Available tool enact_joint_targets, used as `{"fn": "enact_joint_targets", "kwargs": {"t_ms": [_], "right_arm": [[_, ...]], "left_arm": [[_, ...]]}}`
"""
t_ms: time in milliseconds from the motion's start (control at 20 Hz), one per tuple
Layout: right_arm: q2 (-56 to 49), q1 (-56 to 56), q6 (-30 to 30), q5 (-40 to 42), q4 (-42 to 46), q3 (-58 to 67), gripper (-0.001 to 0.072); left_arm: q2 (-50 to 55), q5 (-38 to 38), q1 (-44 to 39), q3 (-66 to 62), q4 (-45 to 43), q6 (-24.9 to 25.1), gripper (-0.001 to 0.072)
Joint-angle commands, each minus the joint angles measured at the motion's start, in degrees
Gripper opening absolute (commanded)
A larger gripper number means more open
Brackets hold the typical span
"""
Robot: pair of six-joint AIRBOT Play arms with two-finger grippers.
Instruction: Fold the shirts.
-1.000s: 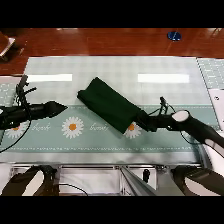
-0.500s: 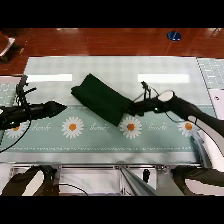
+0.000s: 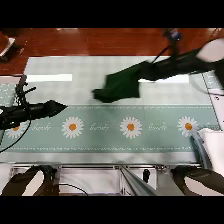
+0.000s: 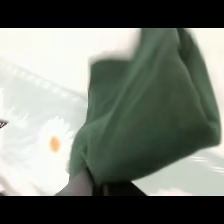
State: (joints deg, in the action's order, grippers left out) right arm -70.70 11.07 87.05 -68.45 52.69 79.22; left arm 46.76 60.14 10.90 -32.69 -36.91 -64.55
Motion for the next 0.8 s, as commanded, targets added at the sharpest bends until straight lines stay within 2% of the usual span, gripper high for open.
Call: {"fn": "enact_joint_targets", "kwargs": {"t_ms": [0, 250, 450, 600, 750], "right_arm": [[6.6, -10.34, 4.11, -12.5, 9.81, 6.12, 0.0021], [14.71, -33.2, 6.95, -25.18, 8.83, 6.56, 0.0021], [18.25, -50.36, 5.9, -37.75, 9.27, 6.54, 0.0021], [21.94, -61.0, 5.9, -37.77, 11.06, 6.54, 0.0021], [24.61, -69.9, 4.76, -37.81, 19.76, 6.54, 0.0021]], "left_arm": [[-0.02, -0.63, 0.02, 0.02, 0.04, 0.0, 0.0017], [-0.02, -1.77, 0.02, 0.02, 0.96, -0.15, 0.0017], [0.0, -4.13, -0.13, 0.02, 2.67, -0.13, 0.0017], [0.0, -5.4, -2.49, 0.02, 2.67, -0.13, 0.0017], [0.0, -7.28, -6.78, 0.02, 2.64, -0.07, 0.0017]]}}
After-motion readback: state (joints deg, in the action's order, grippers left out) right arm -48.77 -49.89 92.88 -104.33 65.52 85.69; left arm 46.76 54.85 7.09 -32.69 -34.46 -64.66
